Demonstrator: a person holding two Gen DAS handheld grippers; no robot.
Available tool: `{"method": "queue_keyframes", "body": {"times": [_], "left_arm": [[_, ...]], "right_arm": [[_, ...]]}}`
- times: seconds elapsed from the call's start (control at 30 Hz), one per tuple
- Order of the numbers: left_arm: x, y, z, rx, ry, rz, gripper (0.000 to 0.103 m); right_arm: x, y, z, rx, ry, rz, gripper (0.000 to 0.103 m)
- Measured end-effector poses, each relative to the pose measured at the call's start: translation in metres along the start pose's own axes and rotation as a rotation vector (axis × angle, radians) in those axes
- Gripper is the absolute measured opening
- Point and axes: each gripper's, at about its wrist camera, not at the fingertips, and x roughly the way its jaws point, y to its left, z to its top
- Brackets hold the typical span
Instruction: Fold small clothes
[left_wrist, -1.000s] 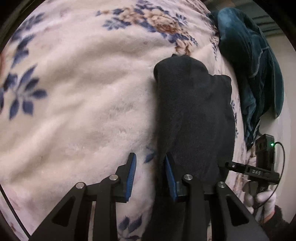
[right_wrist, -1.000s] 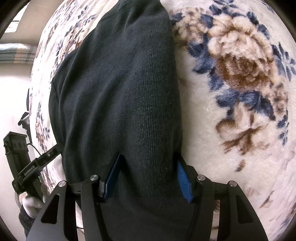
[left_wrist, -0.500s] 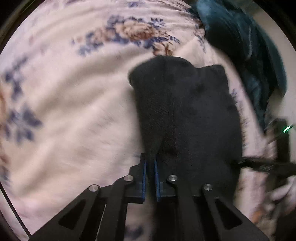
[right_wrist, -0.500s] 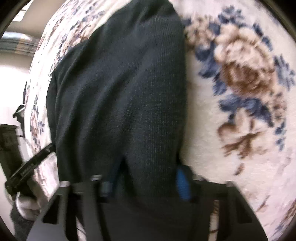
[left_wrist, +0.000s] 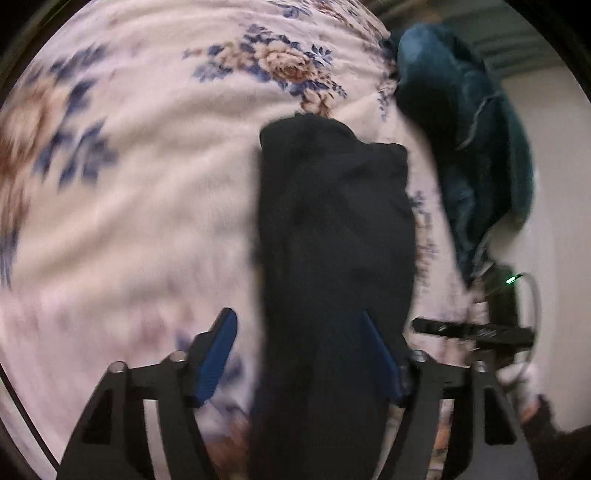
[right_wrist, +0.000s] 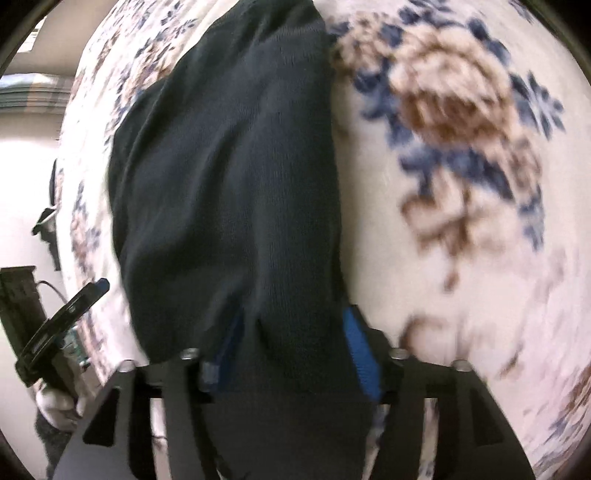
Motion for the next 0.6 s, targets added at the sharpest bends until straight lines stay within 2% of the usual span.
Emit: {"method": "queue_keyframes", "body": {"times": [0.07, 0.17, 0.33, 0.37, 0.47, 0.53, 0.6], "left_arm": [[-0.006, 0.0, -0.027, -0.059, 0.021, -0.018, 0.067], [-0.014, 0.004, -0.074, -0.09, 0.073, 0.023, 0.067], [0.007, 0.014, -0.168, -0.206, 0.198, 0.019, 0.067], [0.011, 0.015, -0.184, -0.213, 0.209, 0.037, 0.067], [0.027, 0.015, -0.207, -0.196, 0.21, 0.183, 0.067], [0.024, 0.025, -0.215, -0.189, 0.188, 0.306, 0.067], [0.004, 0.04, -0.215, -0.259, 0.124, 0.342, 0.067]], "right_arm": [[-0.004, -0.005, -0.023, -0.003, 0.03, 0.009, 0.072], [-0.004, -0.018, -0.067, 0.013, 0.088, 0.01, 0.072], [0.009, -0.052, -0.165, 0.053, 0.206, -0.013, 0.072], [0.014, -0.059, -0.181, 0.07, 0.224, -0.016, 0.072], [0.035, -0.084, -0.224, 0.146, 0.251, -0.001, 0.072], [0.053, -0.097, -0.248, 0.184, 0.251, -0.001, 0.072], [0.068, -0.106, -0.264, 0.203, 0.241, -0.018, 0.072]]}}
